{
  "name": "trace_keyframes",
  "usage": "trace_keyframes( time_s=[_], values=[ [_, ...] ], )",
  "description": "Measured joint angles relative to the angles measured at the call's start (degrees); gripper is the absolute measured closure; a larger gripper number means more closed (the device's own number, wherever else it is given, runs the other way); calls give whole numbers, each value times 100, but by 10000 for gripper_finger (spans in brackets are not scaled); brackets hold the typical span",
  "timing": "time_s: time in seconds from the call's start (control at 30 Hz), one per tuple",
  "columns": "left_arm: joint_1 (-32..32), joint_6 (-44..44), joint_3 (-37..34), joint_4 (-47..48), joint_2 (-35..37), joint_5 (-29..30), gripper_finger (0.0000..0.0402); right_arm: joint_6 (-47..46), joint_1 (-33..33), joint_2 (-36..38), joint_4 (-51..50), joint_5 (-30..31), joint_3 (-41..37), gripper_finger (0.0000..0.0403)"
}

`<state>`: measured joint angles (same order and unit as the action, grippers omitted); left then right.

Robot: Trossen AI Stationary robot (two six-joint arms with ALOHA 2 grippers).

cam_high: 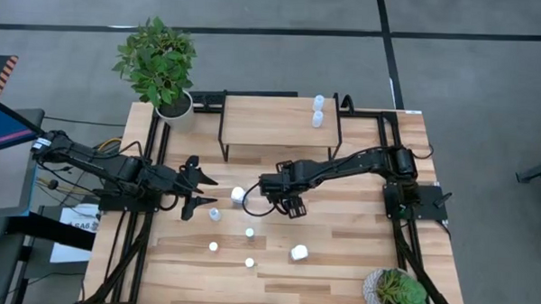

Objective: Pick and place medicine bottles onto shelf by color
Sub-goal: Put the top right white and blue bottle on the shelf

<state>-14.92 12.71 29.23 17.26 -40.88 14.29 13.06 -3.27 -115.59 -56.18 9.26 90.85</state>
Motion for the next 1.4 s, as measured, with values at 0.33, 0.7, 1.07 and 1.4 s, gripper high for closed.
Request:
trace_keyframes(
  time_s=[0.33,0.7,1.07,1.4],
  values=[
    [-1,0,0,2,0,2,168,-223,1,-8,-428,4,441,248],
    [-1,0,0,27,0,1,168,335,294,17,-1829,-17,3064,247],
    [-1,-2,0,58,0,1,168,1463,1542,5,-1392,322,4359,247],
    [2,-2,0,162,0,2,168,1694,2798,-288,-1346,-380,4375,246]
  ],
)
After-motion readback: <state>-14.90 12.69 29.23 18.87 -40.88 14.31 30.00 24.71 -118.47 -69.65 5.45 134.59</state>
